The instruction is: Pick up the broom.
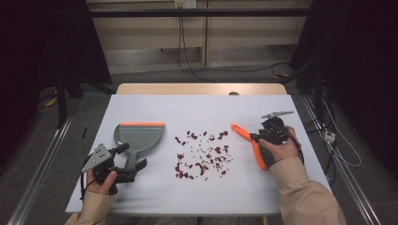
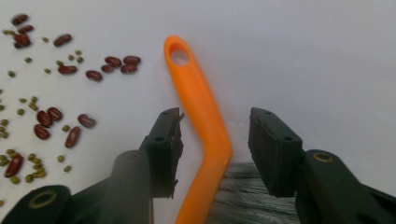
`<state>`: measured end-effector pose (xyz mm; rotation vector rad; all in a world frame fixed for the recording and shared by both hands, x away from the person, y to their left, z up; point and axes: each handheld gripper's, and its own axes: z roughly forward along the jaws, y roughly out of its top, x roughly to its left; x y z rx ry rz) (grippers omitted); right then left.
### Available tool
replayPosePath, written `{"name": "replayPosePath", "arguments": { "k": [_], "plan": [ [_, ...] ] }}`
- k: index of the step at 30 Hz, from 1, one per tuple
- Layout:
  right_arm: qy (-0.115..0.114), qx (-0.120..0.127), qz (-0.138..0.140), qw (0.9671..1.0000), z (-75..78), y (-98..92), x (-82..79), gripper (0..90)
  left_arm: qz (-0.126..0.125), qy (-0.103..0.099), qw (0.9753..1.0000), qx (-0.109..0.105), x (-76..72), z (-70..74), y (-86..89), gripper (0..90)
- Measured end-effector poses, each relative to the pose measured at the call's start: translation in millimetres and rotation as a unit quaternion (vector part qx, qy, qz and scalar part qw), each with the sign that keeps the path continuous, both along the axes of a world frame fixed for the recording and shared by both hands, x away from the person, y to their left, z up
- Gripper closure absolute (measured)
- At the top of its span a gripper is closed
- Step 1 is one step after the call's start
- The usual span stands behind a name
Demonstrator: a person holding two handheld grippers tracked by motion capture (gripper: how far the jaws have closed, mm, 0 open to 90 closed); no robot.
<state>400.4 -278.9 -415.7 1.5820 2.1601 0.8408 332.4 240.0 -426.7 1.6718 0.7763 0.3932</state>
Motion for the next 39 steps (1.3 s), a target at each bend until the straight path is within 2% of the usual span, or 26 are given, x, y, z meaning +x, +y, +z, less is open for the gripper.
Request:
{"name": "replayPosePath", "arguments": {
  "k": [1, 2, 3, 4, 5, 7, 9, 11, 14, 15, 16, 21, 25, 26, 27, 31, 39],
  "plan": [
    [0.026, -0.006, 0.002, 0.9996, -4.5, 2.0, 7.0, 57.5, 0.002, 0.001, 1.0000, -0.001, -0.1, -0.1, 0.1, 3.3],
    [0.026, -0.006, 0.002, 0.9996, -4.5, 2.0, 7.0, 57.5, 0.001, 0.000, 1.0000, 0.000, 0.4, 0.1, 0.2, 3.3],
    [0.045, -0.019, -0.003, 0.9988, -8.1, 2.9, 11.7, 59.1, 0.002, -0.003, 1.0000, -0.003, 1.1, 0.3, -0.1, 3.2],
    [0.045, -0.019, -0.003, 0.9988, -8.1, 2.9, 11.7, 59.1, 0.002, -0.003, 1.0000, -0.003, 1.6, 0.5, -0.2, 3.2],
    [0.057, -0.010, -0.004, 0.9983, -9.1, 2.7, 13.3, 60.3, 0.002, -0.002, 1.0000, -0.003, 2.1, 0.6, -0.6, 3.2],
    [0.065, -0.002, -0.002, 0.9979, -9.0, 3.1, 15.4, 62.7, 0.002, 0.000, 1.0000, -0.005, 3.1, -0.2, -1.5, 3.2],
    [0.071, -0.003, 0.004, 0.9975, -8.8, 4.2, 18.3, 63.5, -0.001, 0.000, 1.0000, -0.002, 3.6, -1.0, -1.3, 3.2],
    [0.073, -0.023, 0.001, 0.9971, -10.1, 6.1, 21.9, 63.7, -0.001, 0.001, 1.0000, -0.004, 4.1, -1.7, -0.8, 3.2],
    [0.103, -0.037, -0.002, 0.9940, -13.4, 11.4, 26.5, 66.4, -0.003, 0.001, 1.0000, -0.007, 5.0, -1.5, -0.6, 3.2],
    [0.112, -0.054, 0.000, 0.9922, -14.3, 14.1, 27.0, 66.3, -0.003, 0.000, 1.0000, -0.009, 5.3, -1.4, -0.9, 3.2],
    [0.112, -0.054, 0.000, 0.9922, -14.3, 14.1, 27.0, 66.3, -0.003, 0.000, 1.0000, -0.009, 5.6, -1.3, -1.2, 3.2],
    [0.142, -0.073, -0.012, 0.9871, -18.7, 18.0, 31.3, 65.5, -0.008, -0.004, 0.9999, -0.010, 6.1, 0.2, -3.5, 3.2],
    [0.150, -0.068, -0.014, 0.9863, -19.6, 17.0, 33.8, 66.6, -0.007, -0.006, 0.9999, -0.007, 4.2, 1.5, -4.3, 3.2],
    [0.155, -0.071, -0.019, 0.9852, -19.1, 18.4, 34.7, 67.2, -0.007, -0.007, 0.9999, -0.006, 3.8, 1.9, -4.3, 3.2],
    [0.165, -0.082, -0.023, 0.9827, -18.3, 21.7, 37.3, 68.8, -0.007, -0.007, 0.9999, -0.005, 3.3, 2.2, -4.1, 3.2],
    [0.174, -0.076, -0.023, 0.9816, -18.0, 20.6, 39.9, 70.0, -0.007, -0.009, 0.9999, -0.006, 2.2, 3.7, -6.2, 3.2],
    [0.150, -0.048, -0.015, 0.9874, -18.7, 12.9, 34.1, 70.2, -0.014, -0.012, 0.9998, 0.000, 0.2, 5.3, -11.3, 3.2]
  ]
}}
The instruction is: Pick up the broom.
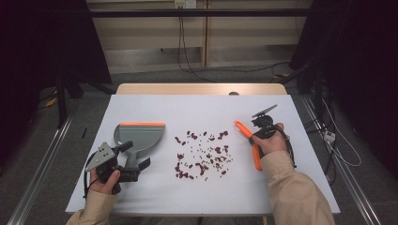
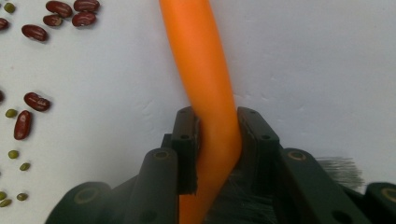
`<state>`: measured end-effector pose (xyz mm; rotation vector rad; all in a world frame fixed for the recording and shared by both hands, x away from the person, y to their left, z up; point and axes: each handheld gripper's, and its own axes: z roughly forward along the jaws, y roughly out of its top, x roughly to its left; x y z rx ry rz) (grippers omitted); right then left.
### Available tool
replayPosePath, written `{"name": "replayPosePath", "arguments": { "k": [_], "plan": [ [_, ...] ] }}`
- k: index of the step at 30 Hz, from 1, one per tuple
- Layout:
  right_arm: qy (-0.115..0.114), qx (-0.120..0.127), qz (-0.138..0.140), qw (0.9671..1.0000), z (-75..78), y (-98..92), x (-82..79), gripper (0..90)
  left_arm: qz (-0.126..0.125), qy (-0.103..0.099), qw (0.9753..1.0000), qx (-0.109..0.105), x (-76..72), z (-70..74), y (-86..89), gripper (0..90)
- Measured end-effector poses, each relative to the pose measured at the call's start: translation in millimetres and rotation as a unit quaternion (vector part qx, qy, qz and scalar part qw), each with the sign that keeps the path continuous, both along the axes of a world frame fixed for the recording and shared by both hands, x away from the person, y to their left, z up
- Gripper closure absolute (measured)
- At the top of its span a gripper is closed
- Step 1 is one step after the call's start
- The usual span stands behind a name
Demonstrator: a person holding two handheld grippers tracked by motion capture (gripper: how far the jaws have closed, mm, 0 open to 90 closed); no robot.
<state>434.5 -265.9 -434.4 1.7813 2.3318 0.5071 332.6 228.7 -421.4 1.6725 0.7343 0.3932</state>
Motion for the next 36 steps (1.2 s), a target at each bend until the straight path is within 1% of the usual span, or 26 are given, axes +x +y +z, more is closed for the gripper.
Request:
{"name": "replayPosePath", "arguments": {
  "k": [3, 4, 5, 8, 10, 11, 12, 13, 16, 17, 18, 19, 20, 21, 23, 24, 25, 26, 27, 30, 31, 32, 33, 34, 35, 36],
  "plan": [
    [-0.012, 0.004, 0.007, 0.9999, 1.2, -1.1, -1.6, 70.2, -0.001, -0.001, 1.0000, 0.002, -1.1, 0.0, -0.2, 3.2],
    [-0.027, 0.010, 0.009, 0.9995, 3.9, -1.7, -3.7, 70.3, 0.001, -0.002, 1.0000, 0.003, -1.0, 0.6, 0.7, 3.1],
    [-0.027, 0.010, 0.009, 0.9995, 3.9, -1.7, -3.7, 70.3, 0.001, -0.002, 1.0000, 0.003, -1.0, 0.6, 0.7, 3.1],
    [-0.058, 0.053, 0.002, 0.9969, 11.7, -8.0, -8.6, 70.3, 0.006, -0.004, 1.0000, -0.003, -1.6, 1.3, 1.8, 3.1],
    [-0.093, 0.080, 0.002, 0.9924, 18.4, -14.4, -14.3, 70.5, 0.008, -0.004, 1.0000, 0.000, -1.7, 1.8, 2.0, 3.1],
    [-0.093, 0.080, 0.002, 0.9924, 18.4, -14.4, -14.3, 70.5, 0.009, -0.005, 0.9999, 0.002, -1.8, 2.2, 1.9, 3.1],
    [-0.123, 0.109, 0.003, 0.9864, 23.5, -20.6, -19.4, 70.6, 0.008, -0.004, 1.0000, 0.001, -1.5, 2.2, 1.6, 3.1],
    [-0.137, 0.127, -0.003, 0.9825, 25.8, -23.7, -22.3, 70.6, 0.007, -0.005, 1.0000, 0.002, -1.0, 2.5, 1.3, 3.2],
    [-0.183, 0.164, -0.009, 0.9693, 30.6, -32.4, -30.3, 70.7, 0.008, -0.009, 0.9999, 0.004, -0.9, 5.7, -1.7, 3.1],
    [-0.183, 0.164, -0.009, 0.9693, 30.6, -32.4, -30.3, 70.7, 0.008, -0.009, 0.9999, 0.004, -0.9, 5.7, -1.7, 3.1],
    [-0.215, 0.181, -0.012, 0.9598, 31.9, -37.5, -36.6, 70.7, 0.007, -0.011, 0.9999, 0.004, -1.2, 7.2, -3.3, 3.2],
    [-0.215, 0.181, -0.012, 0.9598, 31.9, -37.5, -36.6, 70.7, 0.005, -0.012, 0.9999, 0.003, -1.3, 7.9, -4.8, 3.2],
    [-0.223, 0.184, -0.013, 0.9572, 32.2, -38.4, -38.7, 70.8, 0.003, -0.013, 0.9999, 0.004, -1.4, 9.2, -6.2, 3.2],
    [-0.247, 0.199, -0.010, 0.9483, 32.6, -40.6, -45.5, 70.8, 0.002, -0.013, 0.9999, 0.001, -1.6, 10.9, -8.4, 3.2],
    [-0.268, 0.211, -0.005, 0.9402, 33.4, -42.7, -50.3, 70.8, -0.006, -0.017, 0.9998, 0.003, -1.9, 14.6, -14.3, 3.3],
    [-0.268, 0.211, -0.005, 0.9402, 33.4, -42.7, -50.3, 70.8, -0.006, -0.017, 0.9998, 0.003, -1.9, 14.6, -14.3, 3.2],
    [-0.275, 0.220, -0.006, 0.9361, 34.1, -44.1, -52.7, 70.9, -0.010, -0.016, 0.9998, 0.001, -1.9, 15.7, -17.0, 3.2],
    [-0.286, 0.228, -0.005, 0.9307, 34.9, -45.7, -55.1, 70.9, -0.014, -0.019, 0.9997, 0.003, -2.0, 16.9, -19.2, 3.3],
    [-0.293, 0.262, 0.002, 0.9196, 35.9, -48.7, -57.8, 70.9, -0.017, -0.019, 0.9997, 0.002, -2.0, 17.8, -21.5, 3.3],
    [-0.299, 0.301, -0.005, 0.9054, 34.0, -51.9, -60.3, 71.0, -0.023, -0.020, 0.9995, 0.004, -1.3, 18.9, -28.5, 3.3],
    [-0.299, 0.310, -0.006, 0.9025, 33.2, -52.5, -60.0, 71.0, -0.022, -0.016, 0.9996, 0.001, -1.0, 18.3, -31.8, 3.4],
    [-0.299, 0.310, -0.006, 0.9025, 33.2, -52.5, -60.0, 71.0, -0.025, -0.015, 0.9996, 0.003, -0.4, 17.9, -34.4, 3.4],
    [-0.310, 0.322, -0.007, 0.8945, 33.2, -52.4, -60.1, 71.0, -0.027, -0.015, 0.9995, 0.004, 0.2, 17.8, -37.3, 3.5],
    [-0.310, 0.329, -0.005, 0.8918, 34.3, -51.6, -59.8, 71.0, -0.030, -0.012, 0.9995, 0.004, 0.4, 18.0, -40.1, 3.5],
    [-0.310, 0.329, -0.005, 0.8918, 34.3, -51.6, -59.8, 71.0, -0.034, -0.012, 0.9993, 0.006, 0.8, 18.7, -42.7, 3.5],
    [-0.314, 0.332, -0.006, 0.8893, 35.4, -50.3, -59.9, 71.0, -0.036, -0.013, 0.9993, 0.006, 1.2, 19.7, -45.5, 3.6]
  ]
}}
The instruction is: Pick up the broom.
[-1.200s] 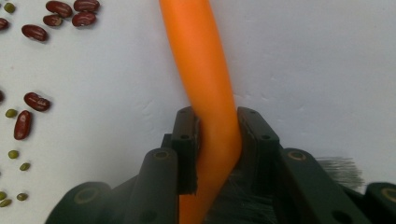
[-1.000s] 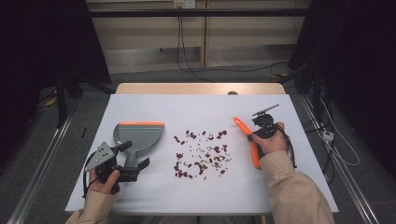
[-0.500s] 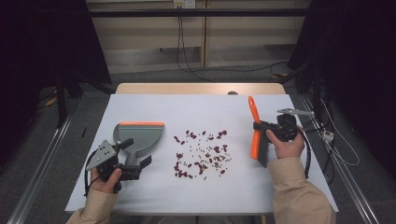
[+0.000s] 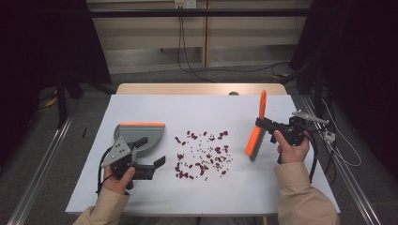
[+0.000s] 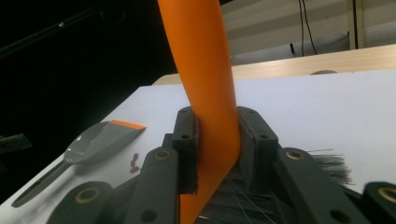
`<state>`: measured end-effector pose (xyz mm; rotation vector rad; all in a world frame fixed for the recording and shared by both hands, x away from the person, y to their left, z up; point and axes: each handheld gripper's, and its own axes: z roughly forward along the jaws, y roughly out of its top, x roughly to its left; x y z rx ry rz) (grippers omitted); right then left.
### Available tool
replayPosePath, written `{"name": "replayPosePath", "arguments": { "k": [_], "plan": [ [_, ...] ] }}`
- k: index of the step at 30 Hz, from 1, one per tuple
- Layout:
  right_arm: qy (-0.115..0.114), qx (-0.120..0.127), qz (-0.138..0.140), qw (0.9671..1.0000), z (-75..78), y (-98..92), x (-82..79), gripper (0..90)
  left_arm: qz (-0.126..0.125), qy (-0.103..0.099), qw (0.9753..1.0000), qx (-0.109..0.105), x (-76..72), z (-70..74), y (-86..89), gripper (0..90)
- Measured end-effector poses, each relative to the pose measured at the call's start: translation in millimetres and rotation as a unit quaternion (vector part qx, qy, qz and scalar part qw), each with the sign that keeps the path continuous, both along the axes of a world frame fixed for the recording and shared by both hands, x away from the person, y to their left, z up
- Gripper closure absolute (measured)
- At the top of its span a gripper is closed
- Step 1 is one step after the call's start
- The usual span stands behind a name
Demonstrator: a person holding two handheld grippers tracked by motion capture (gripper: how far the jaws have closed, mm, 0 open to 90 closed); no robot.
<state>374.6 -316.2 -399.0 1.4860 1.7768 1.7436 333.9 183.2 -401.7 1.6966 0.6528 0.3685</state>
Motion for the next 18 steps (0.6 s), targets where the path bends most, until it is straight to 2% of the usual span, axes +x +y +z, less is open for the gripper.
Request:
{"name": "replayPosePath", "arguments": {
  "k": [3, 5, 10, 12, 14, 15, 16, 18],
  "plan": [
    [-0.008, 0.000, 0.007, 0.9999, 5.0, 6.2, 1.3, 71.0, -0.006, -0.001, 1.0000, -0.007, 2.5, 4.1, -8.8, 3.5],
    [-0.019, -0.010, 0.013, 0.9997, 12.4, 16.9, 3.0, 71.0, -0.010, -0.002, 0.9999, -0.005, 5.0, 5.7, -13.8, 3.5],
    [-0.028, -0.012, 0.022, 0.9993, 19.4, 33.6, 7.4, 71.0, -0.019, 0.011, 0.9997, -0.007, 10.8, 7.1, -31.9, 3.5],
    [-0.034, -0.014, 0.027, 0.9990, 24.1, 48.9, 11.6, 71.0, -0.024, 0.015, 0.9996, -0.003, 14.7, 7.2, -44.5, 3.8],
    [-0.035, -0.018, 0.032, 0.9987, 26.7, 60.0, 14.7, 70.9, -0.023, 0.016, 0.9996, -0.001, 16.3, 6.7, -49.0, 3.9],
    [-0.035, -0.018, 0.032, 0.9987, 26.7, 60.0, 14.7, 70.9, -0.024, 0.018, 0.9996, -0.002, 18.2, 6.3, -53.6, 3.9],
    [-0.036, -0.018, 0.040, 0.9984, 28.3, 70.3, 18.0, 71.0, -0.027, 0.021, 0.9994, -0.001, 20.0, 5.5, -58.0, 4.9],
    [-0.038, -0.021, 0.041, 0.9982, 29.1, 75.3, 19.2, 70.9, -0.029, 0.029, 0.9991, 0.002, 23.2, 3.2, -66.9, 5.1]
  ]
}}
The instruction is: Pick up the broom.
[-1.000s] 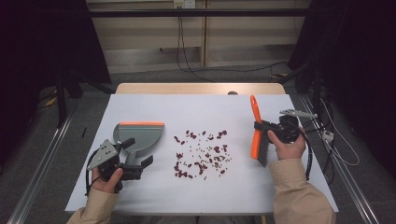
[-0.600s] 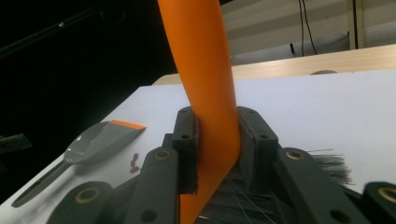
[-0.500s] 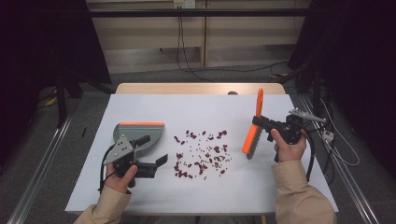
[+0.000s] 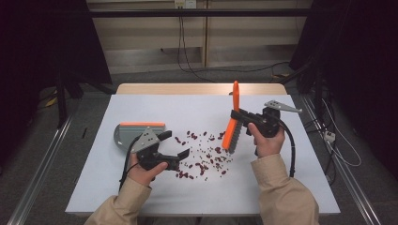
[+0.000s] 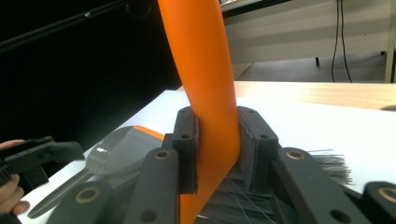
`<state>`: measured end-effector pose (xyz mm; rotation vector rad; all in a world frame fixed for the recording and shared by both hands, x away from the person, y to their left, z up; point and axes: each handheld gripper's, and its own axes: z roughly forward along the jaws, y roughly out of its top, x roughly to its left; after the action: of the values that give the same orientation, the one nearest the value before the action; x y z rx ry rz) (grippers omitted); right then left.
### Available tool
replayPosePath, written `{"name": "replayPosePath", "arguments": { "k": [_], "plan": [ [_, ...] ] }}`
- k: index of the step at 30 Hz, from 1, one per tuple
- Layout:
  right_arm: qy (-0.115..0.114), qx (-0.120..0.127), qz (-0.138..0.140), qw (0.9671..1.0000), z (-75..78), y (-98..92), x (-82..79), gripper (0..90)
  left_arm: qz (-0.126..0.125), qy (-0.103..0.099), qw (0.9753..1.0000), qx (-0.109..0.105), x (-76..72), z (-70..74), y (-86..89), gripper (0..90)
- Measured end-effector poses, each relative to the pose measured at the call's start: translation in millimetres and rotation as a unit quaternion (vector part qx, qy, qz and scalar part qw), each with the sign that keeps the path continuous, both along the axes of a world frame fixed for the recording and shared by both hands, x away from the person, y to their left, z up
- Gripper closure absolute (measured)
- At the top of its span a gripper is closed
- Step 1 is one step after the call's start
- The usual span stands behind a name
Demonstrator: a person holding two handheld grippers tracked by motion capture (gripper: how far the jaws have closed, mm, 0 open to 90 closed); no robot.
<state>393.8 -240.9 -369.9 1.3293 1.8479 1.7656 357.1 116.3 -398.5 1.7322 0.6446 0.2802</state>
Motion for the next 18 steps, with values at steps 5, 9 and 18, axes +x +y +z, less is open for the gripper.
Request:
{"name": "replayPosePath", "arguments": {
  "k": [5, 9, 18],
  "plan": [
    [-0.004, -0.011, 0.013, 0.9998, 2.2, 29.5, 4.4, 70.9, -0.008, 0.011, 0.9999, 0.003, 6.5, -6.9, -19.3, 7.3],
    [-0.002, -0.014, 0.025, 0.9996, 2.7, 46.3, 7.5, 71.0, -0.009, 0.020, 0.9998, 0.001, 10.0, -10.6, -29.3, 10.4],
    [-0.015, -0.033, 0.046, 0.9983, 5.9, 82.6, 8.1, 70.9, -0.003, 0.044, 0.9990, 0.008, 15.3, -17.7, -43.9, 30.9]
  ]
}}
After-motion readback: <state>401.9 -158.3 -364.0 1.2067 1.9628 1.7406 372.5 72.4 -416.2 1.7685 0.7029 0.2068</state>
